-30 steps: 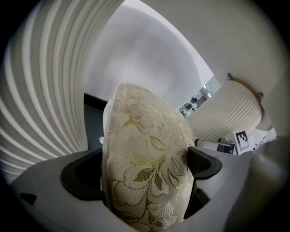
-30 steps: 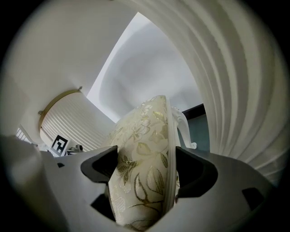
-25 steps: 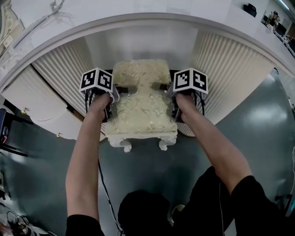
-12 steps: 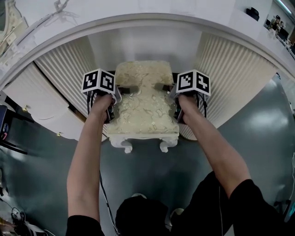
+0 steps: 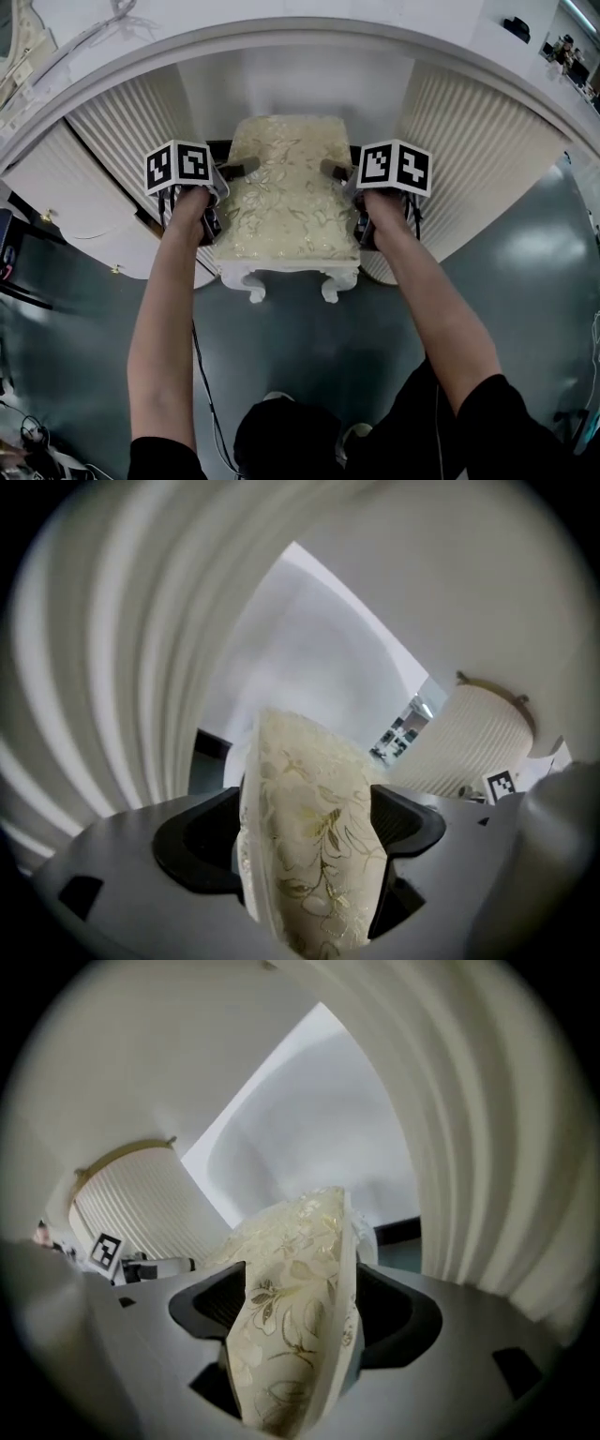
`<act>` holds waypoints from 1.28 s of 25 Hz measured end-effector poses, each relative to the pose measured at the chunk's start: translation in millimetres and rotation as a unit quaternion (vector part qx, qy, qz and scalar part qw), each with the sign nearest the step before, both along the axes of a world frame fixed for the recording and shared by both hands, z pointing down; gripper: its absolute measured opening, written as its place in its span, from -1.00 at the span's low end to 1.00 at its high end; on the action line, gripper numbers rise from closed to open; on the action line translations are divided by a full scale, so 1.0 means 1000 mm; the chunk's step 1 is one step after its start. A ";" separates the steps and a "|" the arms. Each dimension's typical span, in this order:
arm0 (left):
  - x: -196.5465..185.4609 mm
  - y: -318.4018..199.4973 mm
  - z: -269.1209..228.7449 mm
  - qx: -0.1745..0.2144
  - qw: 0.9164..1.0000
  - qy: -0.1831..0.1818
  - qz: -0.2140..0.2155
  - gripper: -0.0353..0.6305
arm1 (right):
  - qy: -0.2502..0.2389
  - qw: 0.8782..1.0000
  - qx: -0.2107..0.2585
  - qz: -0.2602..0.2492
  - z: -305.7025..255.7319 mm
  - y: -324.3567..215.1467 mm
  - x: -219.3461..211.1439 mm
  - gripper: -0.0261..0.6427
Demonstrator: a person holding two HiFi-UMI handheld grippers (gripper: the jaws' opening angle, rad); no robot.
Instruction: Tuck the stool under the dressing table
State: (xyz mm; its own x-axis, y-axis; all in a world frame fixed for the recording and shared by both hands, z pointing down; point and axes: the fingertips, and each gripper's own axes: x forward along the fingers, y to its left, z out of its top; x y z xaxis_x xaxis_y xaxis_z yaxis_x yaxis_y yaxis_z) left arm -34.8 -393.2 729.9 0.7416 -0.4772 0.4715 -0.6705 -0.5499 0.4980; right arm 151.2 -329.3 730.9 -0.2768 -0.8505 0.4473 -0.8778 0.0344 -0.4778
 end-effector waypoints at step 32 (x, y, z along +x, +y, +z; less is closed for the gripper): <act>0.003 0.183 -0.191 0.491 0.858 -0.085 -0.126 -0.88 | 0.201 0.827 0.503 -0.151 -0.215 0.141 -0.155 -0.91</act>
State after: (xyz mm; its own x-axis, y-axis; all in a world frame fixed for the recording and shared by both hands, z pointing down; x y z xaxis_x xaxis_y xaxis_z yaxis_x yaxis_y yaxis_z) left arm -31.9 -210.5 539.3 0.5168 -0.8414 -0.1579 -0.8469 -0.4754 -0.2381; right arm -3.5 -188.5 516.2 -0.5449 -0.7673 -0.3381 -0.8379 0.4834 0.2533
